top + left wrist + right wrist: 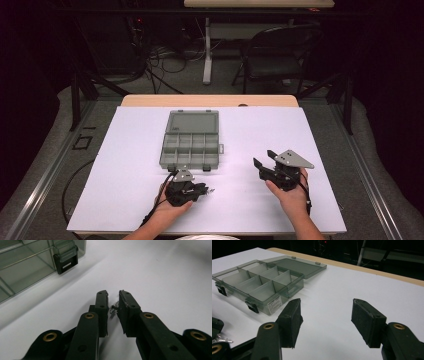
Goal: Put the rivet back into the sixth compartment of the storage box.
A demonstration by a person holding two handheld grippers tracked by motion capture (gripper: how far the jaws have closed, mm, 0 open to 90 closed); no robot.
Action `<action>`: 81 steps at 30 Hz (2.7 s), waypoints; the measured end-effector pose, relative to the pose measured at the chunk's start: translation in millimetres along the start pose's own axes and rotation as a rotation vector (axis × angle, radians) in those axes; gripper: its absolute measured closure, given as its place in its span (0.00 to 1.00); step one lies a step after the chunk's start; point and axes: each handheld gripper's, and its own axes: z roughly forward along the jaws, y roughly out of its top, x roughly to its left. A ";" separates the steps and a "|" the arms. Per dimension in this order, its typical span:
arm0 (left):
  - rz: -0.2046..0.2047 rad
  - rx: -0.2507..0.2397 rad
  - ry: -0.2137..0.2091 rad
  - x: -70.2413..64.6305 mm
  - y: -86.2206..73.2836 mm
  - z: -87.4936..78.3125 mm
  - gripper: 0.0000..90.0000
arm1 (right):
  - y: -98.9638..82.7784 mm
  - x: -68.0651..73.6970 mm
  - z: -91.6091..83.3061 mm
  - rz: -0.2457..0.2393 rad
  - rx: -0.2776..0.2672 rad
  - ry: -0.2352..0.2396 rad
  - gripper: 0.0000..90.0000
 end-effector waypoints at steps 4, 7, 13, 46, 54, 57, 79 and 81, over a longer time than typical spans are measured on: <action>-0.003 -0.001 0.002 0.5 -0.3 0.1 0.91 | -0.6 0.8 1.2 -0.001 0.003 -0.001 0.45; 0.000 0.002 0.005 0.0 -0.5 0.2 0.96 | -0.9 1.6 -0.1 0.002 -0.003 -0.003 0.45; -0.002 0.004 0.000 0.6 0.2 1.0 0.98 | -2.1 1.6 -0.6 -0.002 0.002 -0.002 0.45; -0.068 -0.075 0.028 12.6 10.6 -22.4 0.99 | -5.6 -1.8 -5.5 0.003 0.003 -0.019 0.45; -0.082 -0.092 0.031 16.9 14.3 -29.5 0.99 | -6.4 -2.8 -7.0 0.007 0.006 -0.026 0.45; -0.092 -0.104 0.034 20.0 16.3 -34.1 0.99 | -6.6 -3.1 -6.9 0.008 0.008 -0.026 0.45; -0.155 -0.189 0.128 54.7 29.0 -65.9 0.99 | -7.5 -2.3 -4.3 0.004 0.016 -0.022 0.45; -0.166 -0.193 0.134 58.9 30.0 -65.5 0.99 | -7.6 -1.8 -3.8 0.003 0.016 -0.020 0.45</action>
